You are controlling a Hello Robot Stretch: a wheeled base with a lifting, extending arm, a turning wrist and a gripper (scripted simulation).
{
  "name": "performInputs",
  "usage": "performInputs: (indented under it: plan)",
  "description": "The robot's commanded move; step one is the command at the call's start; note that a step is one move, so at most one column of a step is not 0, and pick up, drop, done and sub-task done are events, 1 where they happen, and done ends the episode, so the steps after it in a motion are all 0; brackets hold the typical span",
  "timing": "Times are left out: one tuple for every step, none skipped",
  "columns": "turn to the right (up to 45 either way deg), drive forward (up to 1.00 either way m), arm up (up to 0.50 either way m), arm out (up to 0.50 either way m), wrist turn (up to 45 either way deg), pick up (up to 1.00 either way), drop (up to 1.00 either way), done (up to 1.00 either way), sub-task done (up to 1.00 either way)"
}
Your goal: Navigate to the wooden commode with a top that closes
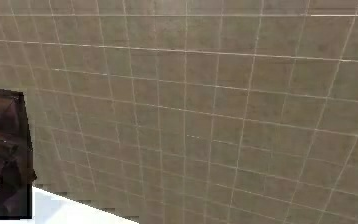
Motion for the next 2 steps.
performInputs:
  plan:
    - [0.0,0.45,0.00,0.00,0.0,0.00,0.00,0.00,0.00]
    - [-45.0,0.00,0.00,0.00,0.0,0.00,0.00,0.00,0.00]
